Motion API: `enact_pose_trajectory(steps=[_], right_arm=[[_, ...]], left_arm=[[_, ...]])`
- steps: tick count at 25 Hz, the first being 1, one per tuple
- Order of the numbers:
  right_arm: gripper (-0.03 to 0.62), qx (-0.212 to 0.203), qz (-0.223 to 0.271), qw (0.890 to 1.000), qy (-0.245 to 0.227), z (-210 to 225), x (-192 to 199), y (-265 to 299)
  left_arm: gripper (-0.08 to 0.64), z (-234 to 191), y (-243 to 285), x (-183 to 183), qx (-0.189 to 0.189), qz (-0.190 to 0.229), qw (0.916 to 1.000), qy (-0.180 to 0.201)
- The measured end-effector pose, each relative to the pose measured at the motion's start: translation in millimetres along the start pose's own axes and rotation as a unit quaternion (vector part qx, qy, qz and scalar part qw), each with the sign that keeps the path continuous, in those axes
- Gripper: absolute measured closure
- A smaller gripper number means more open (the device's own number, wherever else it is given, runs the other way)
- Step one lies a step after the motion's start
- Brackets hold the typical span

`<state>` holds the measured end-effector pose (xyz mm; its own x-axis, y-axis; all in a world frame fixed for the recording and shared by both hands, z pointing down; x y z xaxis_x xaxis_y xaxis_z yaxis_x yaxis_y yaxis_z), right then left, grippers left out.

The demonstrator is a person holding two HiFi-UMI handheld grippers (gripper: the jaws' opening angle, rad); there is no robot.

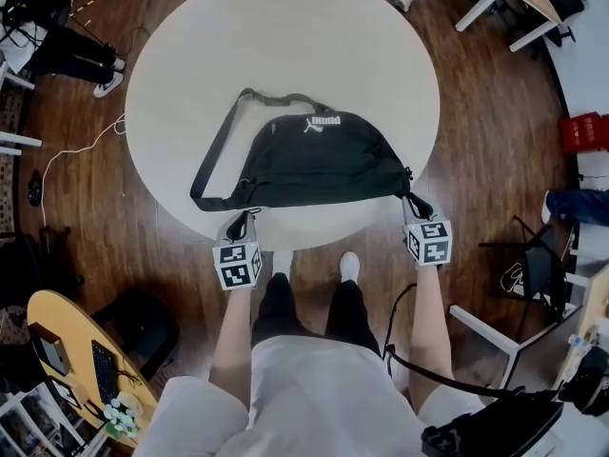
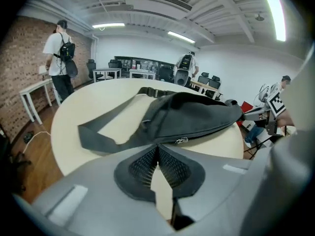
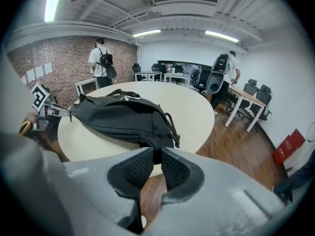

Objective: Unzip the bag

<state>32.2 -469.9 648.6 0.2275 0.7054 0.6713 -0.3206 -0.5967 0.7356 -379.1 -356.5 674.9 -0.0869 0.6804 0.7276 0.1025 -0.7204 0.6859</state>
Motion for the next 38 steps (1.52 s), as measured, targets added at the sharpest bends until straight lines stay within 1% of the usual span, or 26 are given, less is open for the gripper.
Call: enact_pose_trajectory(steps=[2,4,6,8,10,12,13,14,15,17,18,21,24,26,28,31,33,35,38], right_arm=[[0.555,0.002,-0.004,1.0,-0.001,1,3,3],[0.555,0.003,-0.009,1.0,-0.007,-3,5,7],[0.555,0.014,-0.011,1.0,-0.002,-7,7,12],[0.554,0.026,-0.009,0.999,0.02,-8,11,16],[0.552,0.034,-0.005,0.999,0.039,-8,14,16],[0.552,0.038,-0.002,0.998,0.045,-9,17,14],[0.552,0.042,-0.002,0.998,0.047,-9,18,11],[0.553,0.047,0.001,0.998,0.049,-10,18,8],[0.565,0.053,0.007,0.997,0.054,-10,18,3],[0.566,0.064,0.019,0.995,0.068,-14,19,-10],[0.591,0.066,0.025,0.995,0.074,-16,20,-18],[0.6,0.056,0.053,0.993,0.091,-33,24,-46],[0.6,0.022,0.088,0.991,0.097,-67,29,-77],[0.6,-0.01,0.1,0.991,0.085,-92,40,-99],[0.6,-0.049,0.112,0.991,0.06,-115,51,-122],[0.6,-0.094,0.151,0.984,0.024,-135,66,-163],[0.6,-0.117,0.18,0.977,0.017,-139,85,-200],[0.6,-0.136,0.199,0.97,0.024,-142,121,-246],[0.6,-0.151,0.215,0.964,0.042,-145,175,-316]], left_arm=[[0.535,-27,-8,4,-0.014,0.003,0.9999,-0.005],[0.535,-38,-8,2,-0.015,0.005,0.9999,0.004],[0.535,-38,-6,-1,-0.009,0.005,0.9999,0.008],[0.532,-36,-5,-1,0.003,0.005,1.0,-0.005],[0.529,-33,-9,2,0.017,0.003,0.9998,-0.009],[0.517,-29,-16,5,0.032,0.002,0.9994,-0.009],[0.501,-28,-21,7,0.037,0.003,0.9993,-0.01],[0.502,-29,-27,9,0.038,0.004,0.9992,-0.011],[0.525,-30,-32,11,0.037,0.006,0.9992,-0.012],[0.525,-34,-44,17,0.04,0.009,0.999,-0.015],[0.525,-34,-50,20,0.043,0.011,0.9989,-0.017],[0.539,-29,-65,22,0.057,0.026,0.9978,-0.019],[0.541,-17,-80,12,0.07,0.058,0.9959,-0.002],[0.541,-4,-96,4,0.072,0.082,0.9939,0.016],[0.541,14,-119,0,0.067,0.108,0.9915,0.026],[0.541,51,-157,1,0.05,0.15,0.9868,0.036],[0.541,90,-187,7,0.041,0.175,0.9824,0.049],[0.541,142,-226,24,0.041,0.193,0.9779,0.068],[0.541,224,-288,56,0.045,0.213,0.9708,0.101]])
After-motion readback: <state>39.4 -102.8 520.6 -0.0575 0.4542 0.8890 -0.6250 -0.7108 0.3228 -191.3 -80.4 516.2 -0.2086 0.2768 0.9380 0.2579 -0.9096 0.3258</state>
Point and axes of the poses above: the fingertips, and each gripper's own axes: y forward along the fingers, z to its right, x out of its underside, the point moved 6 cm from there along -y, backward along the fingers, and after that the axes turned 13 degrees about y, right-handed, at the moved point
